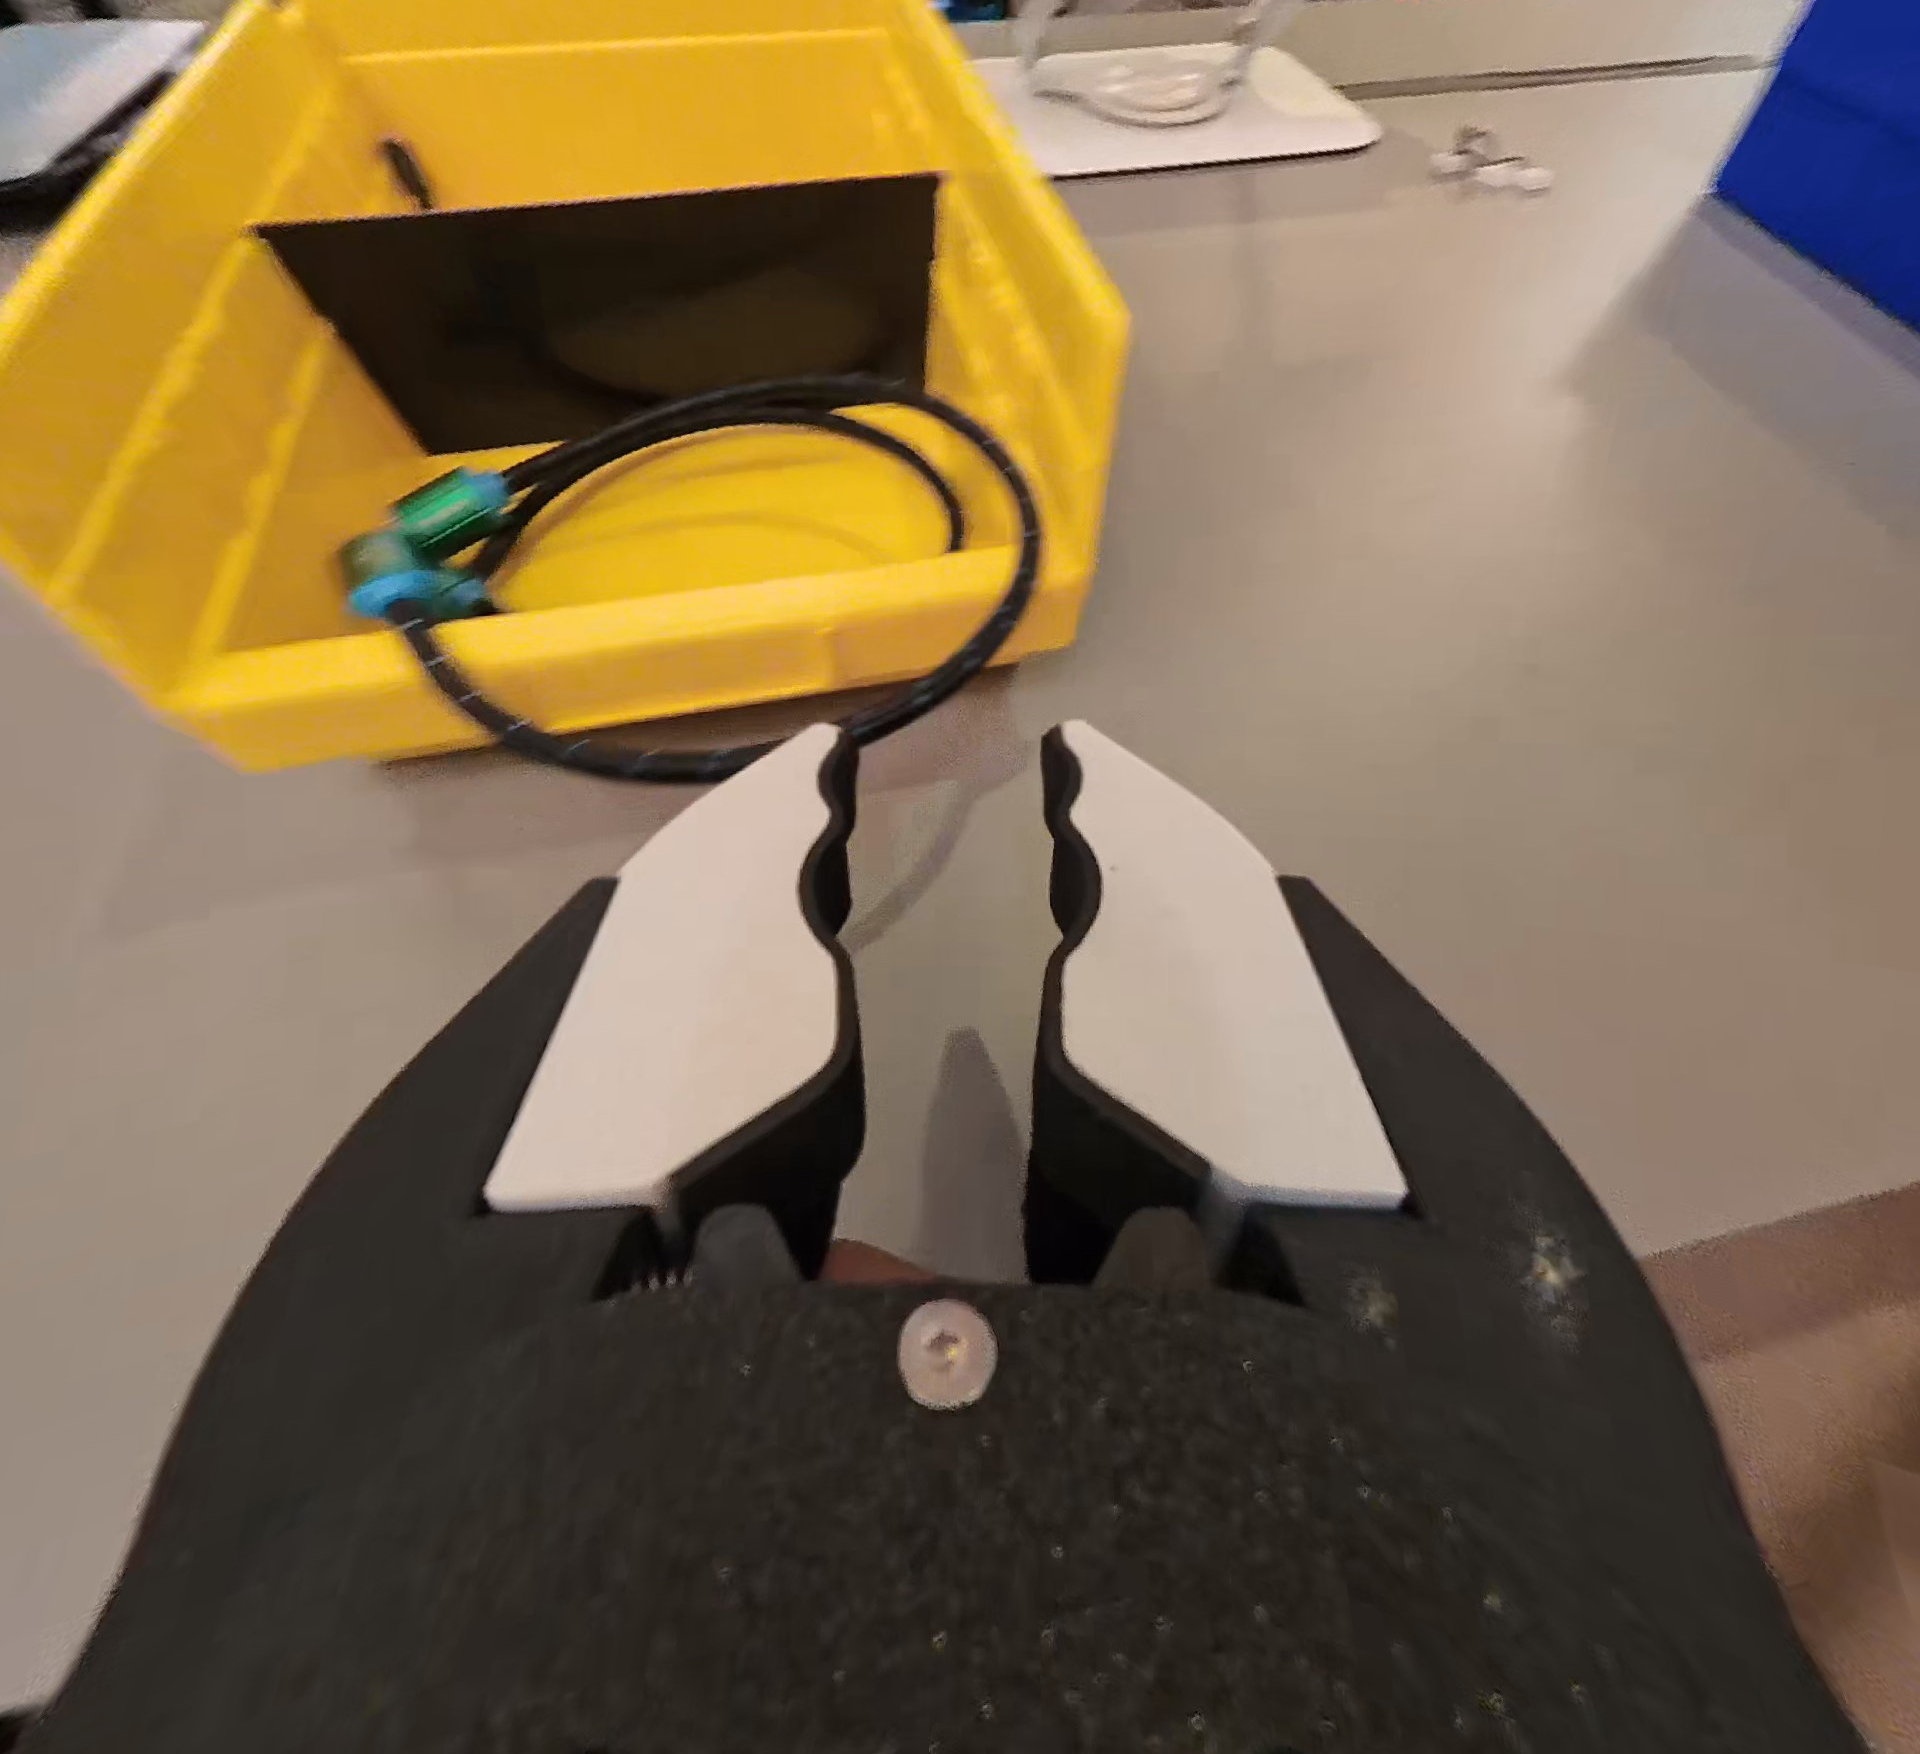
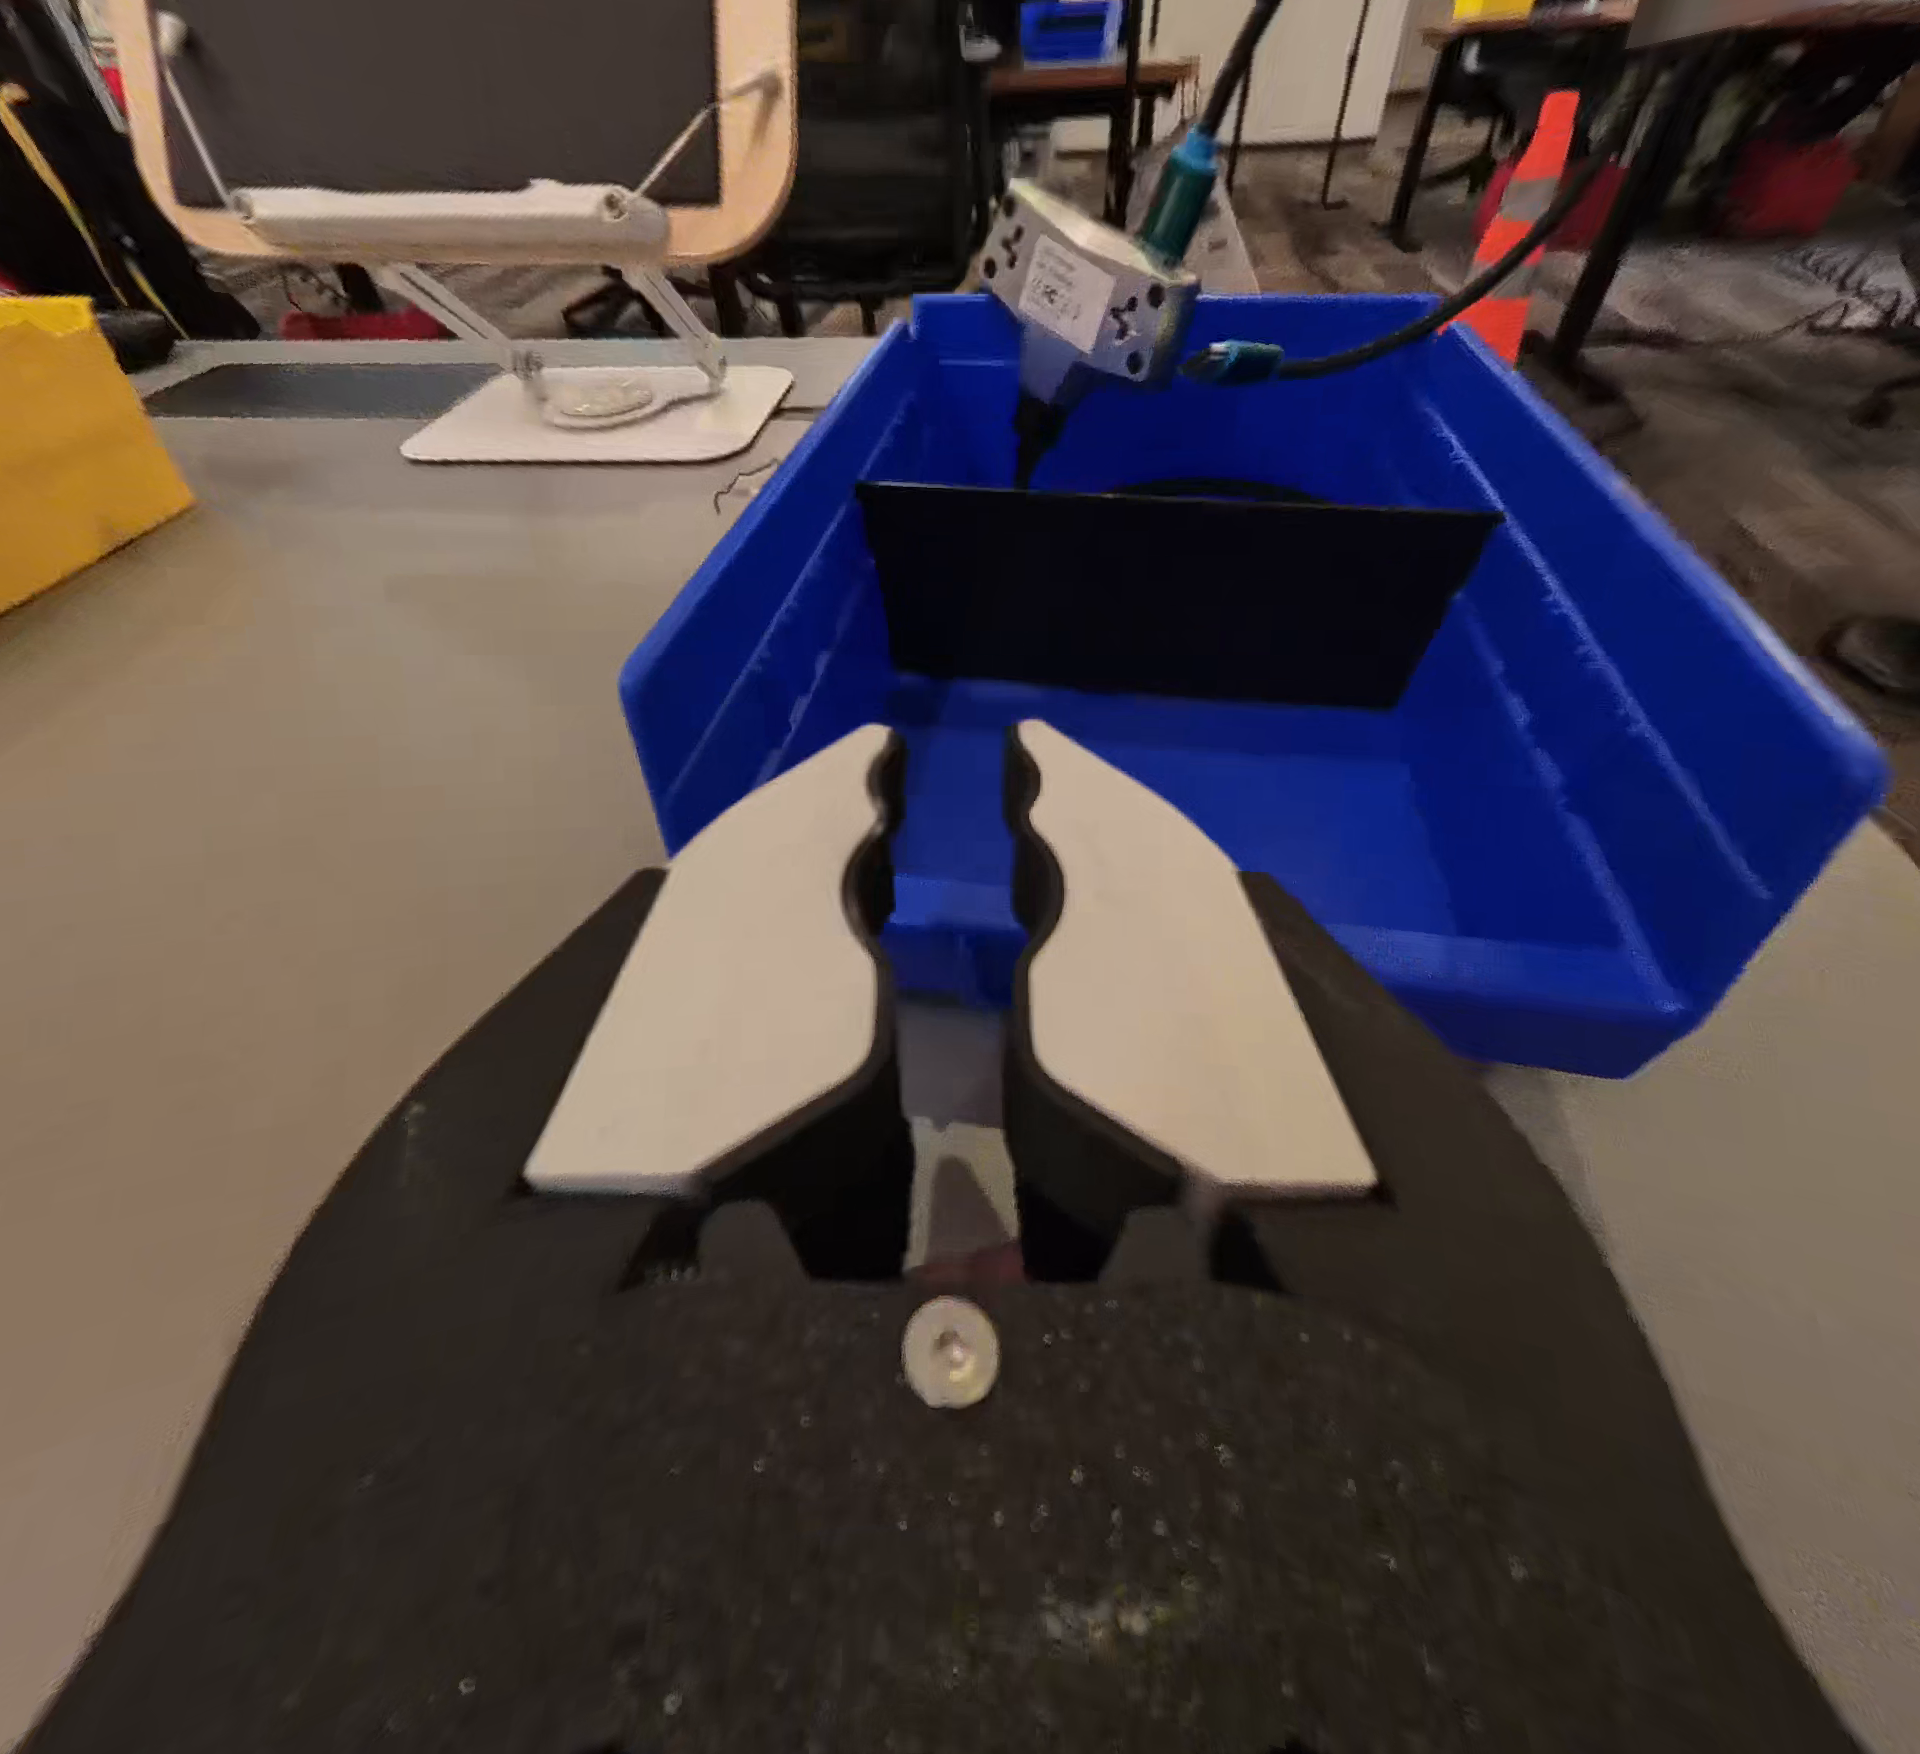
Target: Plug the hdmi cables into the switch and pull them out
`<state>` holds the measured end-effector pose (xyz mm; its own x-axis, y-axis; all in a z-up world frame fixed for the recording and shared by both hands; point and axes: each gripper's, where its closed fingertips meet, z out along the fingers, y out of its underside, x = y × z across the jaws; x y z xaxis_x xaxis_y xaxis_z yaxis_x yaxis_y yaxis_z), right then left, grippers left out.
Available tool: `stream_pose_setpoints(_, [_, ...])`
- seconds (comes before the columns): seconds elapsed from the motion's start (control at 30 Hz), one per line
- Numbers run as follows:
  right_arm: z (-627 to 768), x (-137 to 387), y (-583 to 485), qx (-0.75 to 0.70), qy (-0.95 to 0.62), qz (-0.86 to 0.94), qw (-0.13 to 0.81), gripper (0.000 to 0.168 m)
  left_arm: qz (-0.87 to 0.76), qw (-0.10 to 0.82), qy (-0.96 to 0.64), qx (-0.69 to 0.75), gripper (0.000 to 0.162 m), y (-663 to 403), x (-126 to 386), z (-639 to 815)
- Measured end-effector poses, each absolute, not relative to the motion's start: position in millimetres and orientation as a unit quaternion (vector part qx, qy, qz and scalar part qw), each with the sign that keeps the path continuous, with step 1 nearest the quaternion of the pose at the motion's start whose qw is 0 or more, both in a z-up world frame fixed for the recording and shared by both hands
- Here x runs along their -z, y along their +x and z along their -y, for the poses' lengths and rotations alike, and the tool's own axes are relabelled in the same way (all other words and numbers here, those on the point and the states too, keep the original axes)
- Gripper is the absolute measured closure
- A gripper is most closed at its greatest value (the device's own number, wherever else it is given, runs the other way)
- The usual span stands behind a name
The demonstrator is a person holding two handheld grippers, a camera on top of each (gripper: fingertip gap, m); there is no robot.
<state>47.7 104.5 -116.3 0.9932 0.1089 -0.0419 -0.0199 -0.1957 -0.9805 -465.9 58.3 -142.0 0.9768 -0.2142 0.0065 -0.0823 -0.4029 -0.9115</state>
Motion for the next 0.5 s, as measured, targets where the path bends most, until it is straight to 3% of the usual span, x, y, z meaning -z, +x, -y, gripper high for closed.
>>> stream_pose_setpoints(0.1, [-110.1,121.8,44.9,-0.054,-0.790,0.045,0.609,0.138,-0.064,0.541,-0.838,0.044,0.128,-488.1,141.2,-58.1])
stream_pose_setpoints(0.5, [-110.7,125.5,45.1,-0.089,-0.786,0.035,0.610,0.142,-0.052,0.531,-0.845,0.048,0.128,-493.0,151.1,-69.2])
